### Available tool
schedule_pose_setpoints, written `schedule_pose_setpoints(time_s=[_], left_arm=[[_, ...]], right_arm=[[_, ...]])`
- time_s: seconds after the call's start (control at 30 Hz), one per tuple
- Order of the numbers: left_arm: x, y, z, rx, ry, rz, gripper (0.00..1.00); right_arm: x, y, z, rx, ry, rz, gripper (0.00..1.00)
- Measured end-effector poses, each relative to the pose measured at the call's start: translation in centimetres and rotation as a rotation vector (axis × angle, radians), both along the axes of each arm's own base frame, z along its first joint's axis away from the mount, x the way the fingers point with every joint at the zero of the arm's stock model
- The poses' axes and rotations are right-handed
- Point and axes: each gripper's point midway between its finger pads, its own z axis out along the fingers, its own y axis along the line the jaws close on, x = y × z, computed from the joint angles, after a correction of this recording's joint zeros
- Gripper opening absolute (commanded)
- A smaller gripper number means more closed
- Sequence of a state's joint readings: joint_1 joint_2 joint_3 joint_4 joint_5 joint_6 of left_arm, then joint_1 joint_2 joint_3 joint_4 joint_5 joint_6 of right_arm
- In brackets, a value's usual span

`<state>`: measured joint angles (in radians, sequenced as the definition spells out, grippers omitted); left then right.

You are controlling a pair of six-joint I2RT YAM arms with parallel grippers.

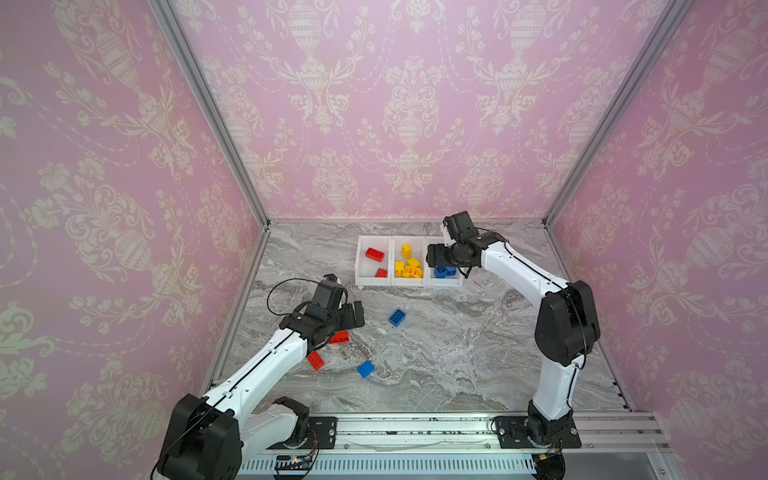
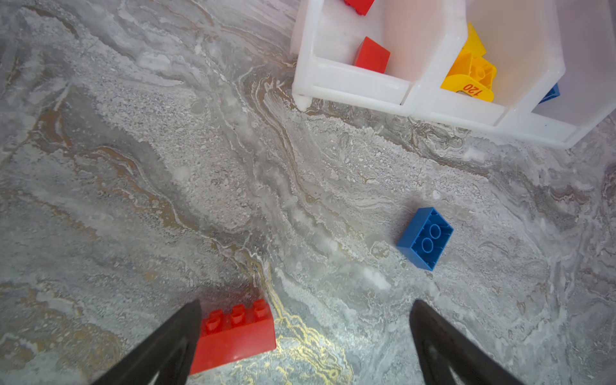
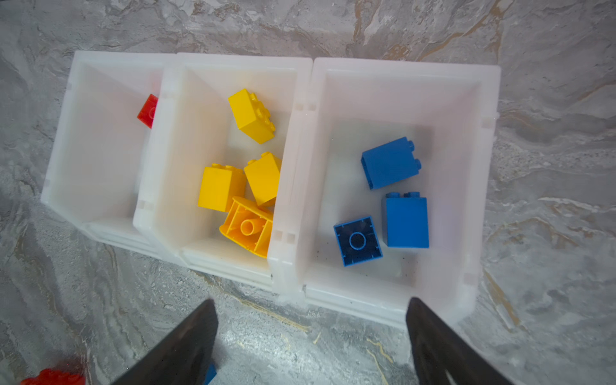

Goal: Sort the legos into containers by color
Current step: 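Lower the left gripper onto the red brick while the right gripper withdraws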

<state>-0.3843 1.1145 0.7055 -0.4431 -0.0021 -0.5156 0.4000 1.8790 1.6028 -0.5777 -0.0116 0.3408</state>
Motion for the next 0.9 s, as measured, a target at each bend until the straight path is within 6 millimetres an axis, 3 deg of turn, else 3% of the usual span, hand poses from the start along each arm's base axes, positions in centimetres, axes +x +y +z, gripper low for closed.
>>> schedule_pose_setpoints(time_s=[0.17, 0.33, 0.63, 0.9], left_arm=[[-0.8, 0.5, 0.3, 0.029, 0.055, 0.004, 0.99], [-2.3, 1.1, -1.3, 0.067, 0.148, 0.004, 0.99], [-3.2, 1.5, -4.5, 0.139, 0.324, 0.004, 0.99], [-2.6, 1.9, -5.4, 0.156, 0.375, 0.026, 0.99]], right_arm=[[-2.3, -0.1, 1.7, 0.021, -0.013, 0.022, 1.0], [-4.9, -0.5, 2.6, 0.044, -0.017, 0.041, 1.0], [-8.1, -1.1, 1.2, 0.063, 0.039, 0.049, 1.0], [-9.2, -1.4, 0.8, 0.072, 0.053, 0.047, 1.0]])
